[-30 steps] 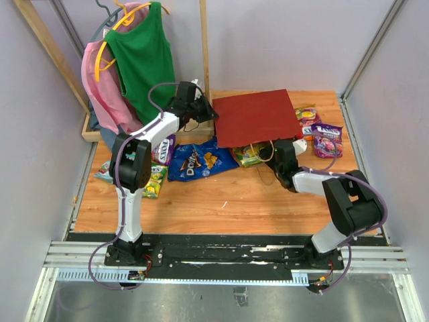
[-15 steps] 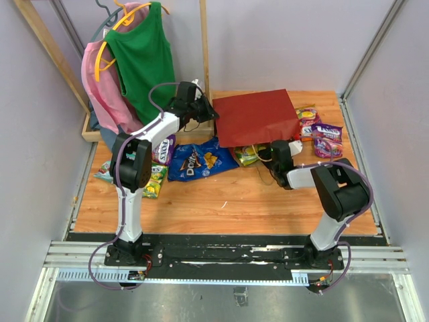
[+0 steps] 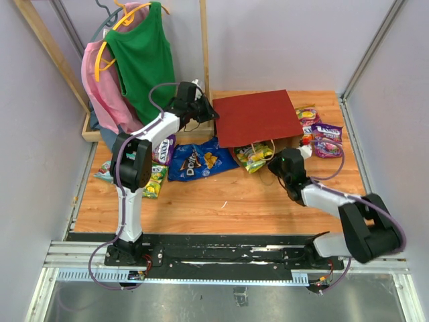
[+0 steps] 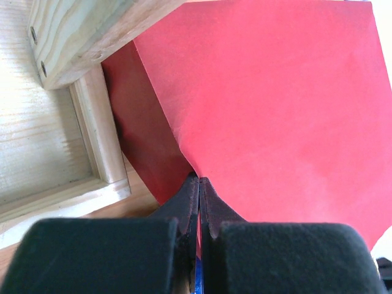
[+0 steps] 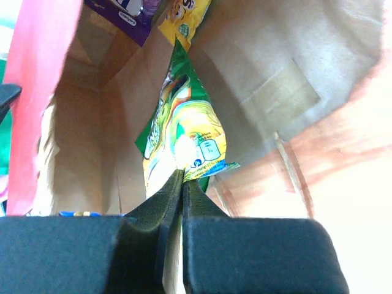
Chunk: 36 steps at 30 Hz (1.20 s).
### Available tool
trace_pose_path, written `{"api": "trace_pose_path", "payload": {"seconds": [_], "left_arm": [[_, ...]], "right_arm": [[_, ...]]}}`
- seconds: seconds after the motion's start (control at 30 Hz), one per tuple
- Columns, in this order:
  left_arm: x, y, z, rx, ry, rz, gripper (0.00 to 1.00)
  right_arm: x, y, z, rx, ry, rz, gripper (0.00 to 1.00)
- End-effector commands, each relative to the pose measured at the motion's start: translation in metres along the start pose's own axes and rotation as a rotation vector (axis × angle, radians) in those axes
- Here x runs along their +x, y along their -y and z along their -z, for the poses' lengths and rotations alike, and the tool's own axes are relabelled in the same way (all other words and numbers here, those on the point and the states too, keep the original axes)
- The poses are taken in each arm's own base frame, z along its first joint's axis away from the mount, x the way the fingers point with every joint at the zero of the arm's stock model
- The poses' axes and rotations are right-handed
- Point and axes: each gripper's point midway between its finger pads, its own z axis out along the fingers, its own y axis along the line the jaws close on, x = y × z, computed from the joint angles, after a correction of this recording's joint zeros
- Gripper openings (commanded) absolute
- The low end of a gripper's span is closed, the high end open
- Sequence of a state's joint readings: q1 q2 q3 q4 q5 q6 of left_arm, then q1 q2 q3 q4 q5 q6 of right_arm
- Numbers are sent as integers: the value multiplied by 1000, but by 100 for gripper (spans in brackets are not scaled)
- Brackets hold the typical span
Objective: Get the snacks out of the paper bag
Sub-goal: Pick up the snack from the paper bag.
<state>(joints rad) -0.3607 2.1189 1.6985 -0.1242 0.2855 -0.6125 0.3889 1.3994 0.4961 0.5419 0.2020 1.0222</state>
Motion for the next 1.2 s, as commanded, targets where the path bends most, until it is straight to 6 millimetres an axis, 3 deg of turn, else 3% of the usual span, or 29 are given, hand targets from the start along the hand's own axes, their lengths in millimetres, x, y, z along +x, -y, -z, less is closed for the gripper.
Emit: {"api": "trace_pose_path", "payload": {"seconds": [0.0,0.3,0.73,0.87,1.0,1.17], "left_arm": [[-10,-11,-4,-24,16,-3,0],[-7,-13,-4,-29,13,0,1],[-11,-11,-1,-31,22,-9,0],[-10,-14,-1,-38,15,-16,1],[-9,-13,-2,-35,11,-18,1],[-10,-13,-3,-32,10,-22,0]], "right_arm": [[5,8,33,-7,-28,79,1],[-10,25,88,28,-17,141,1],[-46,47,140,112,97,195,1],[-54,63,154,192,123,208,1],[-80,71,165,249,215,217,0],[-94,79,165,275,188,178,1]]}}
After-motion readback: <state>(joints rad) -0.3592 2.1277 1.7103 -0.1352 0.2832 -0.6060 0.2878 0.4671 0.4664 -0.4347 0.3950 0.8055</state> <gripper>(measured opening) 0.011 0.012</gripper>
